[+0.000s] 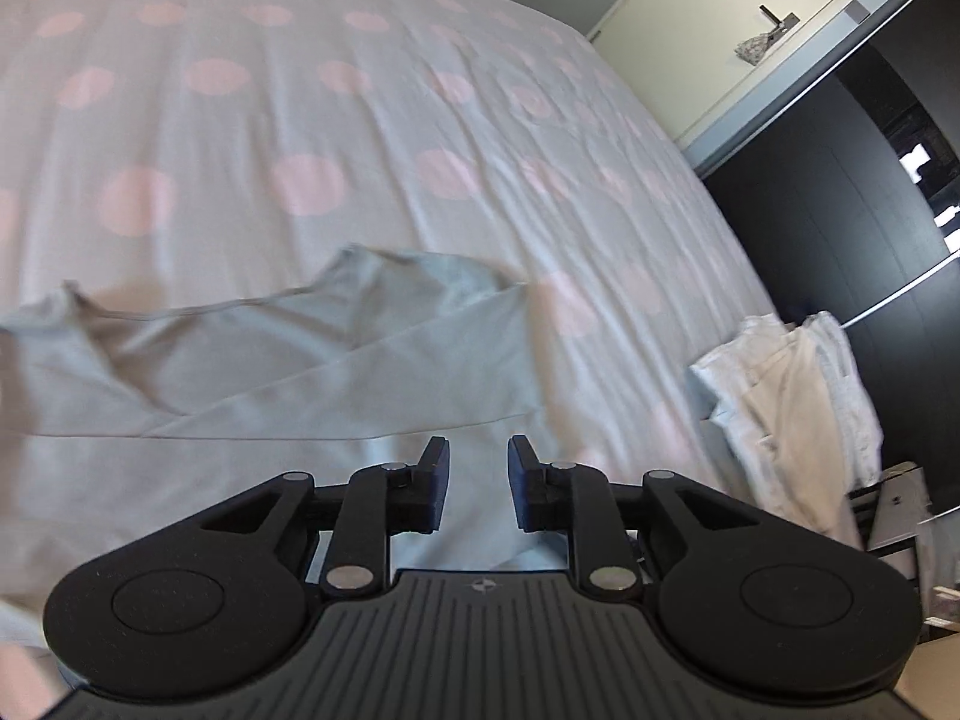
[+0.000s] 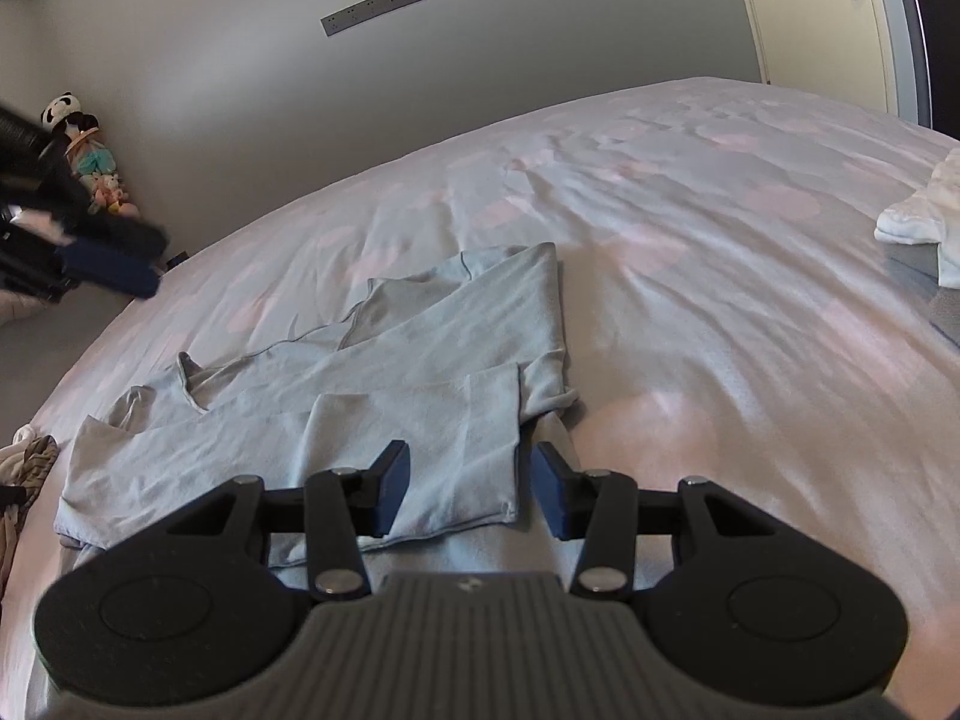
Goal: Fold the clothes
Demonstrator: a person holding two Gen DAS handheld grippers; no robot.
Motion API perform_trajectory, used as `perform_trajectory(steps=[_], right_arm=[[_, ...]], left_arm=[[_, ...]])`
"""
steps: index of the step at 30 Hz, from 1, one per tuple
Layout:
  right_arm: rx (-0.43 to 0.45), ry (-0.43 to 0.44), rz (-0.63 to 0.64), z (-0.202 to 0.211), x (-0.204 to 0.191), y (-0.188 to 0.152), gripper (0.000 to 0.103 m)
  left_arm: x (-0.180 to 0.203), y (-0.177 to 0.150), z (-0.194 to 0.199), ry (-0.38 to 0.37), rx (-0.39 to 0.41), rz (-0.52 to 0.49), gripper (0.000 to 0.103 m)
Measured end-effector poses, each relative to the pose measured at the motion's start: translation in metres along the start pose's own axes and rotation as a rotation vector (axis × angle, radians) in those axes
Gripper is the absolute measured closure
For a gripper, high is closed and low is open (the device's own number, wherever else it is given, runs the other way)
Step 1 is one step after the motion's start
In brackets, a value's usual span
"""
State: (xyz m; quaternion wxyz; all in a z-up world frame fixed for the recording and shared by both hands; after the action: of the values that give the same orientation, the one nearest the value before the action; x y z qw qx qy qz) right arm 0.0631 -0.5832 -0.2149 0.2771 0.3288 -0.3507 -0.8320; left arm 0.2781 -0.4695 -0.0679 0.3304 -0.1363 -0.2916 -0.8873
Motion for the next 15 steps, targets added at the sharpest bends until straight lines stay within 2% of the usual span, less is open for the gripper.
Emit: perform_trajectory(steps=[5,9,12,15], right_arm=[[0.011,0.002,0.039,-0.005,-0.005,0.009,0.054],[0.029,-0.016,0.090,-0.014,-0.008,0.016,0.055],[0.045,-0.036,0.121,-0.027,-0.010,0.024,0.055],[0.047,-0.048,0.137,-0.039,-0.010,0.027,0.055]], left_arm=[[-0.052,-0.035,0.045,0.138,0.041,0.002,0.085],[-0.087,-0.066,0.073,0.271,0.048,-0.035,0.085],[-0.110,-0.090,0.085,0.375,0.036,-0.069,0.085],[-0.128,-0.111,0.078,0.456,-0.011,-0.117,0.085]])
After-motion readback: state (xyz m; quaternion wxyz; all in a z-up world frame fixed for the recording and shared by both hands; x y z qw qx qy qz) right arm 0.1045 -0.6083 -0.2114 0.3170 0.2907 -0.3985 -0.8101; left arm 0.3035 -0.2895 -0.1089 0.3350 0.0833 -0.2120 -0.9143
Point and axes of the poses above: each gripper's, at about its wrist camera, not at the fingertips, and z roughly against the way its jaws point, x to its right, y to its top, the point moved 1 cm from there along -z, roughly the way its jaws point, and after that the axes turned 2 degrees about -z, right-handed, at the moved point
